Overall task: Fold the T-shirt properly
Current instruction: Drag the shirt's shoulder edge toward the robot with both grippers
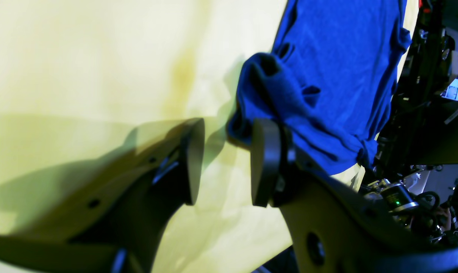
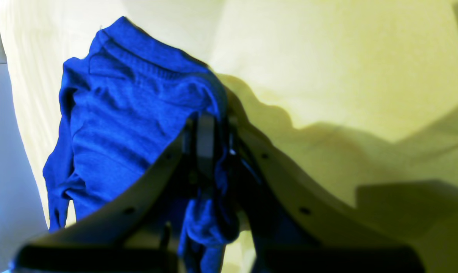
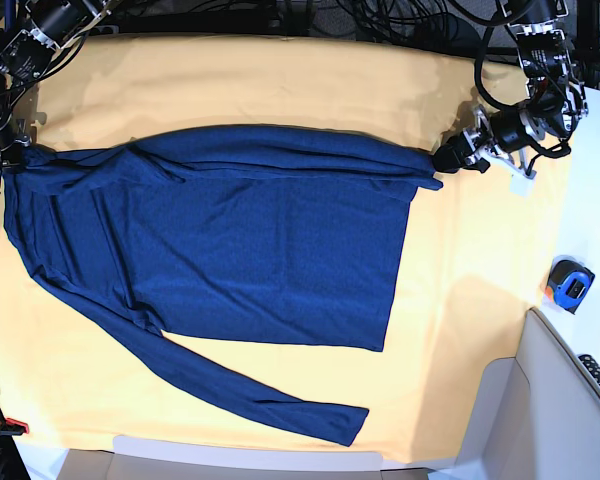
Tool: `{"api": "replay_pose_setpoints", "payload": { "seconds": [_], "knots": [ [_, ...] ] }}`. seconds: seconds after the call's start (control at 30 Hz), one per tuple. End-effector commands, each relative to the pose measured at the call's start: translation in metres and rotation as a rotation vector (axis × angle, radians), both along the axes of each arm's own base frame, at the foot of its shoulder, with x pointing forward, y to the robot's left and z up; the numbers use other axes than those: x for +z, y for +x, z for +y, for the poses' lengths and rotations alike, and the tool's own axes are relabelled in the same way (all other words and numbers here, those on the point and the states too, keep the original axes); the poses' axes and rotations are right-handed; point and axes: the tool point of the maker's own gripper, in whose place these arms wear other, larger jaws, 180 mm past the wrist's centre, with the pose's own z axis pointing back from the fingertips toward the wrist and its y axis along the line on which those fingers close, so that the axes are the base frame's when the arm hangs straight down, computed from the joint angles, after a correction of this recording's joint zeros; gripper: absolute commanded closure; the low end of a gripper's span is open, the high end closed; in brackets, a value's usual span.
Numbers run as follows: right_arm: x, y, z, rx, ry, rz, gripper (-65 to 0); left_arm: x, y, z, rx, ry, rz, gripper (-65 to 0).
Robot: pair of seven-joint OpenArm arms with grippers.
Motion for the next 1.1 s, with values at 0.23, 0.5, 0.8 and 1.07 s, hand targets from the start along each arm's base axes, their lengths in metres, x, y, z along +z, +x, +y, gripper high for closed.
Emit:
{"api": "replay_pose_setpoints", "payload": {
  "seconds": [0.23, 0.5, 0.8, 1.07],
  "knots": [
    [-0.006, -0.002, 0.01, 0.02, 0.046, 0.026, 0.0, 0.005, 0.001, 0.0, -0.02, -0.002, -0.002, -21.9],
    [-0.007, -0.003, 0.01, 0.02, 0.048, 0.029, 0.0, 0.009, 0.012, -0.029, -0.068, -0.057, -0.017, -21.9],
    [-0.008, -0.004, 0.01, 0.02, 0.049, 0.03, 0.0, 0.008, 0.016, -0.048, -0.124, -0.066, -0.017, -18.0],
    [-0.012, -0.004, 0.015, 0.019, 0.059, 0.033, 0.0, 0.009, 0.014, -0.043, -0.118, -0.058, -0.016, -0.6]
  ]
}}
